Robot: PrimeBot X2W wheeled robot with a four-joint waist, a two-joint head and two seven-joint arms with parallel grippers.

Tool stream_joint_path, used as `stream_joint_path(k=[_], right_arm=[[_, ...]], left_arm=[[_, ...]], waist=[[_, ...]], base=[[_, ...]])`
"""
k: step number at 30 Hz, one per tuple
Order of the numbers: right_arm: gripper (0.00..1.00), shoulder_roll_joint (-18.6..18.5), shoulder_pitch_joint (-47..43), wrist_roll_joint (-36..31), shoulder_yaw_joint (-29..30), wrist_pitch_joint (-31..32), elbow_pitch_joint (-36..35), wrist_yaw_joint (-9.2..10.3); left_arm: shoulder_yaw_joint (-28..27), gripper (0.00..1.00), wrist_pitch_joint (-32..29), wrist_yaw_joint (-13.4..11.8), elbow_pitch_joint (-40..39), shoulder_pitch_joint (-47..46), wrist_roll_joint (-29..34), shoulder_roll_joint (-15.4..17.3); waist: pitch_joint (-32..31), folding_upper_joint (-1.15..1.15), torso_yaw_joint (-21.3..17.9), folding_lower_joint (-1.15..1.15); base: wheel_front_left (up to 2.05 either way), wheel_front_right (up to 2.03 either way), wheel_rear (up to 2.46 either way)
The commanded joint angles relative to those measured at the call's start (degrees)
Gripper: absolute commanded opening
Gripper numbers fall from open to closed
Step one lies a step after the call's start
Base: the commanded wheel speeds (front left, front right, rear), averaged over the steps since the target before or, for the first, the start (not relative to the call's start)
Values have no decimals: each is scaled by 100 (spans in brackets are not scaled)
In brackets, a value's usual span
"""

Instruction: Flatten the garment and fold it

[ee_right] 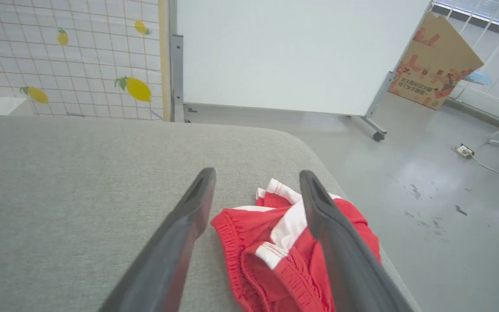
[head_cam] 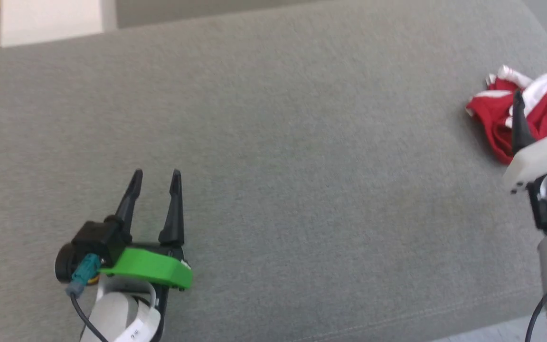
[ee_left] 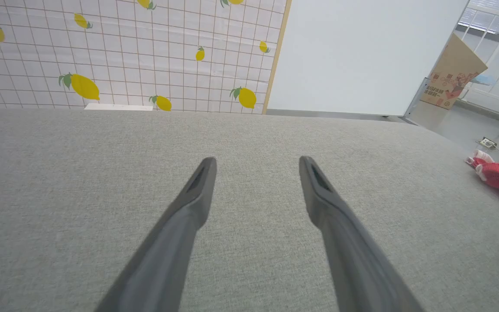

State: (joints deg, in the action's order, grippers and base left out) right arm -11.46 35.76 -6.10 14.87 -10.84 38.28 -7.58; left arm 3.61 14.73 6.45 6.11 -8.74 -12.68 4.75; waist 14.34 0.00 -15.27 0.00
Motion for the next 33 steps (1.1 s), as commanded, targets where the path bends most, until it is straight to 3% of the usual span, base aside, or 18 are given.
stream_joint_path(k=[1,9,17,23,33], right_arm=[[100,49,-259,169,-107,-123,-229,9],[100,362,-1766,841,-386,-377,-1913,9],[100,734,-3132,738,-461,-413,-3219,9],[100,848,-3826,600,-516,-415,-3606,9],[100,857,-4238,788,-698,-415,-3622,9]], left_arm=[[-31,100,26,-1,25,105,-34,-41],[-49,100,26,20,73,409,-121,-159],[42,100,27,45,134,637,-144,-183],[164,100,27,-18,77,754,-242,-186],[235,100,27,-176,56,890,-322,-187]], waist=[[-587,0,495,0],[-1016,0,1017,0],[-1318,0,1346,0],[-1444,0,1468,0],[-1489,0,1504,0]], base=[[0,0,0],[0,0,0],[0,0,0],[0,0,0],[0,0,0]])
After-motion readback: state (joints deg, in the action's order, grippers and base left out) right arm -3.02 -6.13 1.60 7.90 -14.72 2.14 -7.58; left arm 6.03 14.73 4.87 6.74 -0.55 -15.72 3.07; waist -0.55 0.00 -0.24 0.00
